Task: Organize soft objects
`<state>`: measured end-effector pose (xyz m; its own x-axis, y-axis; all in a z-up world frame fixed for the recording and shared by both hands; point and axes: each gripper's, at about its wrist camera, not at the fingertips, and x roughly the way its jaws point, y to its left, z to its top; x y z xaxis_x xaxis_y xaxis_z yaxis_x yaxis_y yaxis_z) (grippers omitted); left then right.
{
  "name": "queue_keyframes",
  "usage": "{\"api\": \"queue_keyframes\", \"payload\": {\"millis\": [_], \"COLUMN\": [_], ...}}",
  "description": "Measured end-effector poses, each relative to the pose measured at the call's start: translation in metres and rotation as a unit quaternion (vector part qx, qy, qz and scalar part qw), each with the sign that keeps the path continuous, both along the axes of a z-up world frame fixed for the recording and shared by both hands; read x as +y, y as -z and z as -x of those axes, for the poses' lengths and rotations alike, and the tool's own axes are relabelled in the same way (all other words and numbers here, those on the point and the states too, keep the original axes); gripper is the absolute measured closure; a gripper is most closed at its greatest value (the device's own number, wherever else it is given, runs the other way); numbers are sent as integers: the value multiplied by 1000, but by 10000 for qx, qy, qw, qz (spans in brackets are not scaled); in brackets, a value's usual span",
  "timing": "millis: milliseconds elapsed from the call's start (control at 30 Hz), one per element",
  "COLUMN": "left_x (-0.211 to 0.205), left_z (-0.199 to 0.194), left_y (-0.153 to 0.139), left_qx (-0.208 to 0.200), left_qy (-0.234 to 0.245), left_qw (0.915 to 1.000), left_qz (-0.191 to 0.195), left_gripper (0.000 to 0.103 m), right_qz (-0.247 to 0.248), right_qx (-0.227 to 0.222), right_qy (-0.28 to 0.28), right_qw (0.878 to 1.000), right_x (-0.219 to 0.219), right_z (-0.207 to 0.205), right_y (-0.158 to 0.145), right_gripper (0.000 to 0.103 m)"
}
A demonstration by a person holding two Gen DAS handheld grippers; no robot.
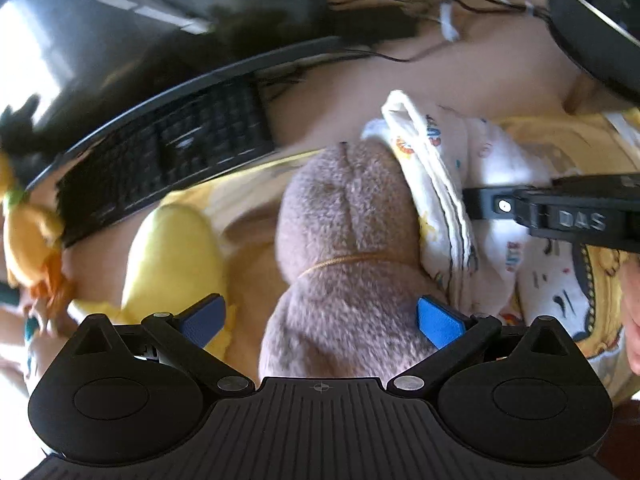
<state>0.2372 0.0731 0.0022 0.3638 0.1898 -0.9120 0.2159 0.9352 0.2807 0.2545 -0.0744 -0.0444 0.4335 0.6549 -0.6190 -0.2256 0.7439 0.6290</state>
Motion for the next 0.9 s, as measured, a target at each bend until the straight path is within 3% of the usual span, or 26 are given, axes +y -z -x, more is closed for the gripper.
{"api": "queue_keyframes", "payload": {"millis": [167,300,433,533,667,800,867,900], "left_x": [-13,-24,-43,-42,-29,-17,-31,-43], "left_z": [-9,-19,-28,-35,-42,-48,-47,-48], "left_y": [11,14,26,35,40,36,38,43], "left_qx": [322,369,202,336,601,966,972,915], "left_qy": [134,-81,27,45,-55,-773,-610,-405], "left_qw": [9994,9993,9978,9976,9979,9923,9934,9943], "left_qz": [44,43,-625,-603,-252,74,-60,-379], "left_gripper": [0,0,0,0,0,0,0,0], "right_qz": [-116,-160,-196,-185,-295,-370,-397,-407], "right_qx": [1,-128,-364,-508,-491,-448,-419,-404], "right_qy": [305,637,890,1034,1154,1262,1345,1371], "right_qw": [9995,9978,9952,9932,9917,9903,9892,9889], "right_x": [-31,-53,-74,-86,-101,-113,-118,-119], "right_z": [9,12,22,27,34,40,41,41], "right_y": [7,3,-8,-14,-13,-9,-8,-7], "right_gripper": [90,90,90,90,90,89,89,89]}}
